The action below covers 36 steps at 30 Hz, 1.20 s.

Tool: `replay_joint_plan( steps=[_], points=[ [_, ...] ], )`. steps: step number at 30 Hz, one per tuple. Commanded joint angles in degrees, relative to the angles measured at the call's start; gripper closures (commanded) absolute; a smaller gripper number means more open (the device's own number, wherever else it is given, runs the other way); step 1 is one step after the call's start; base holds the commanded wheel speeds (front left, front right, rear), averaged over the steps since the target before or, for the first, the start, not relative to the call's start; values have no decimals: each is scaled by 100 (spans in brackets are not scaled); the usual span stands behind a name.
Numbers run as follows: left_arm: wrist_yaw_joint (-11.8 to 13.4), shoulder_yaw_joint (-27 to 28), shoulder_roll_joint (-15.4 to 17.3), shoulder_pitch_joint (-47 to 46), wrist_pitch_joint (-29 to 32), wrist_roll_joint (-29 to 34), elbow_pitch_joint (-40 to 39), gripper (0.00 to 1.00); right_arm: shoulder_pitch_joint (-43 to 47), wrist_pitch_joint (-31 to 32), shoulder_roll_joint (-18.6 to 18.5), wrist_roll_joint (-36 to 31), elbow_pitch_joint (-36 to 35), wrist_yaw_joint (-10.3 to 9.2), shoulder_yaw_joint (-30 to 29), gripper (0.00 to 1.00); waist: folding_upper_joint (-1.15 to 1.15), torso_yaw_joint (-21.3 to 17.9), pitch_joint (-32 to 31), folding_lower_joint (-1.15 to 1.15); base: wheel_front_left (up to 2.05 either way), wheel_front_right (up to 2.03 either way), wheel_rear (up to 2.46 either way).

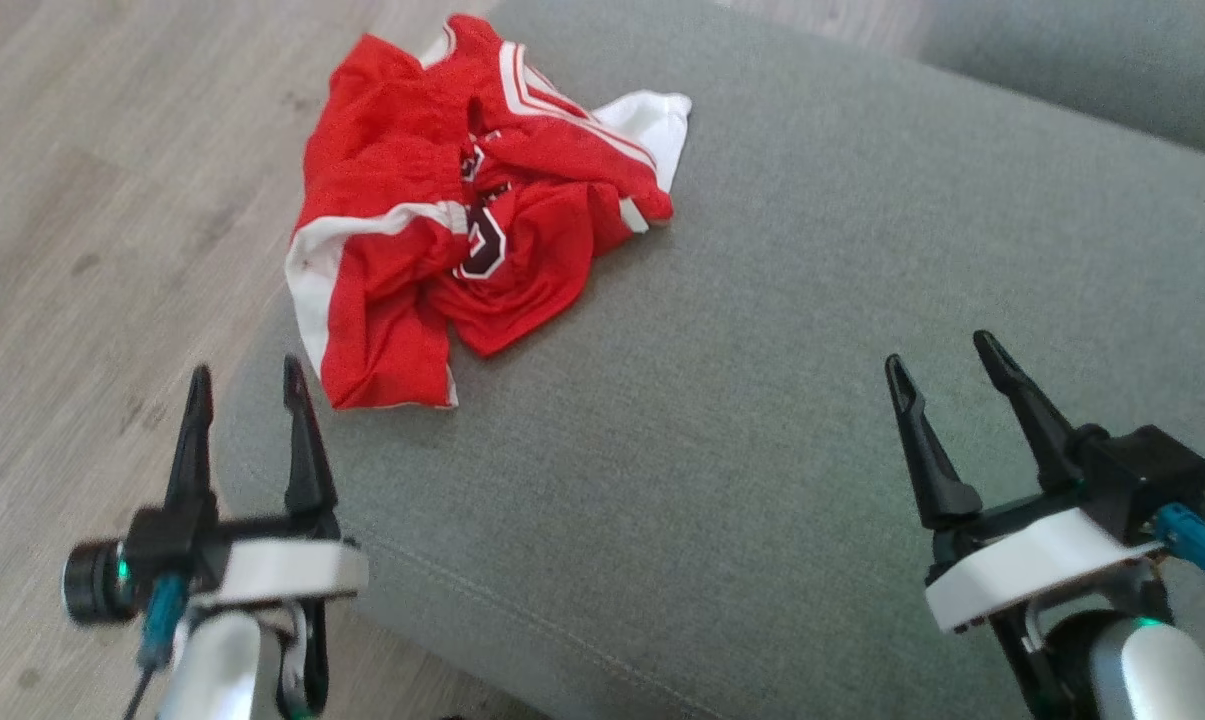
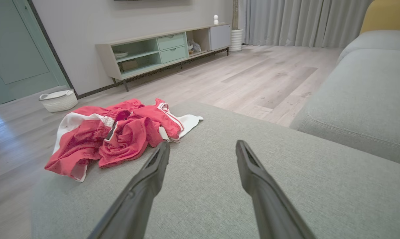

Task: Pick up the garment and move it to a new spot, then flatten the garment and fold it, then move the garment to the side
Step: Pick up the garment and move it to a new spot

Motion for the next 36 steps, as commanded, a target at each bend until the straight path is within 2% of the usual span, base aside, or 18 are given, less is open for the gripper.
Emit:
replay_joint_plan(
  steps=[1,5,11,17,23,24,25,26,32,36],
  points=[
    [-39,251,62,-424,-54,41,-109,0,-236,36,-109,-45,-254,-4,102,0,0,-43,195,0,0,0,0],
    [-335,282,142,-1098,-54,39,539,0,-347,232,-269,-76,-484,-4,55,0,0,-97,561,0,0,0,0],
    [-814,158,411,-2414,203,-27,2116,0,-546,449,-479,-56,-737,-4,43,0,0,-227,1024,0,0,0,0],
    [-1116,85,615,-3453,1130,-213,3596,0,-643,561,-577,-22,-850,-4,11,0,0,-349,1261,0,0,0,0],
    [-1301,3,697,-4064,1785,-507,4513,0,-691,593,-615,13,-862,-4,-6,0,0,-440,1311,0,0,0,0],
    [-1315,-8,710,-4136,1821,-557,4604,30,-701,593,-614,17,-858,-4,-3,0,0,-455,1312,0,0,0,0],
    [-1326,-33,734,-4199,1822,-587,4674,77,-709,588,-610,24,-847,-4,0,0,0,-472,1299,0,0,0,0],
    [-1334,-65,764,-4255,1783,-605,4719,100,-711,582,-602,31,-837,-4,-1,0,0,-485,1287,0,0,0,0],
    [-1330,-153,1047,-4524,829,-570,4658,100,-651,476,-493,52,-745,-4,-67,0,0,-512,1079,0,0,0,0],
    [-1154,-163,1208,-4614,206,-455,4430,100,-578,330,-367,69,-628,-4,-103,0,0,-520,775,0,0,0,0]
  ],
)
